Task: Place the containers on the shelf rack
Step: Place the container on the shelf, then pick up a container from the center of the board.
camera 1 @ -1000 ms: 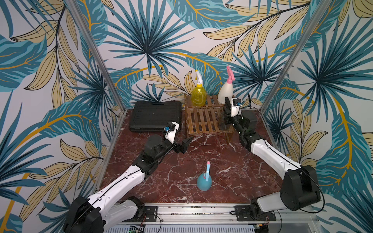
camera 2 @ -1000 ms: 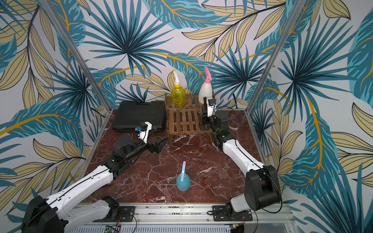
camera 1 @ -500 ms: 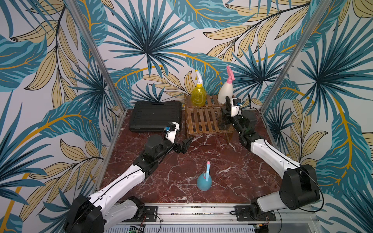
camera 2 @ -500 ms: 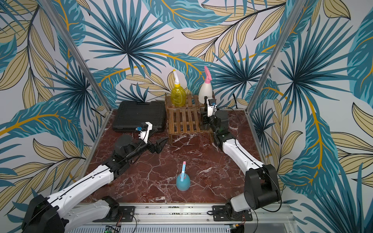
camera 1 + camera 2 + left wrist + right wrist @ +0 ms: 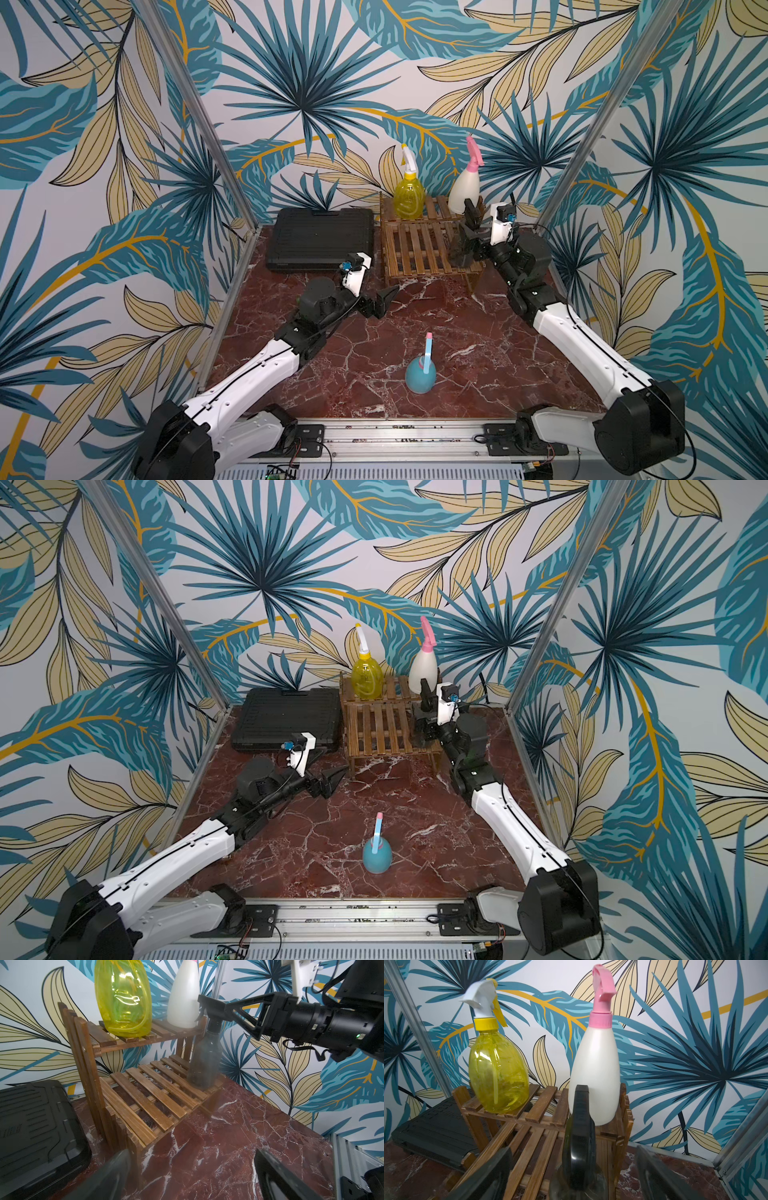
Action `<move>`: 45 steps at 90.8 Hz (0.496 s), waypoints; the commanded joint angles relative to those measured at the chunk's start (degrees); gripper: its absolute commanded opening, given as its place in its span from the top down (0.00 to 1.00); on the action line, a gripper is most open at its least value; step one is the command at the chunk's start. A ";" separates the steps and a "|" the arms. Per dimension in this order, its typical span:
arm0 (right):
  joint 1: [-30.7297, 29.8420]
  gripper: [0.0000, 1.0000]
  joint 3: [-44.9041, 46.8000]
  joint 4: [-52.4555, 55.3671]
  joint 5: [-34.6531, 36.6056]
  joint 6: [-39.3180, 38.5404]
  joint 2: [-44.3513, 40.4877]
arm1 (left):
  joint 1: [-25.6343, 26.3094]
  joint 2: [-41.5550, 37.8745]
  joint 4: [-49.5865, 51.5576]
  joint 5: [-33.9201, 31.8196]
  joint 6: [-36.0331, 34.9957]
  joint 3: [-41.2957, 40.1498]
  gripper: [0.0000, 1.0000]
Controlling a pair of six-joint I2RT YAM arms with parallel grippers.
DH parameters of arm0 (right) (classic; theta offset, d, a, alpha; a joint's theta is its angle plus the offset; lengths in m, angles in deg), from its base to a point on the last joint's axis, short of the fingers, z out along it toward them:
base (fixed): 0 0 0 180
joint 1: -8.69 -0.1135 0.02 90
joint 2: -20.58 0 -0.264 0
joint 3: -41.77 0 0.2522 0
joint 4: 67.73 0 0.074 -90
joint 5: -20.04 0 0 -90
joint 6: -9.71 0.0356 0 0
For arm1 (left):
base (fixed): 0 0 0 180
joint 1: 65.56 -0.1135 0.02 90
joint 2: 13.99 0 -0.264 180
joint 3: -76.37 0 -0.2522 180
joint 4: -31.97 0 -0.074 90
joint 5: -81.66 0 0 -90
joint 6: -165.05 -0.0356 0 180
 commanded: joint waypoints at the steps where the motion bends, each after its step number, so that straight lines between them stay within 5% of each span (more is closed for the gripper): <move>1: 0.12 0.01 2.83 6.88 -1.50 3.06 -4.86 | 1.32 -1.17 5.04 0.59 -0.77 0.82 0.00; 26: -2.08 0.01 7.92 22.50 -6.32 13.82 -16.77 | 9.27 -3.91 13.17 -1.03 -1.82 0.17 0.00; 45: -17.72 0.03 8.90 31.11 5.03 23.16 -19.11 | 9.47 -7.15 9.40 2.99 -0.20 -5.81 0.00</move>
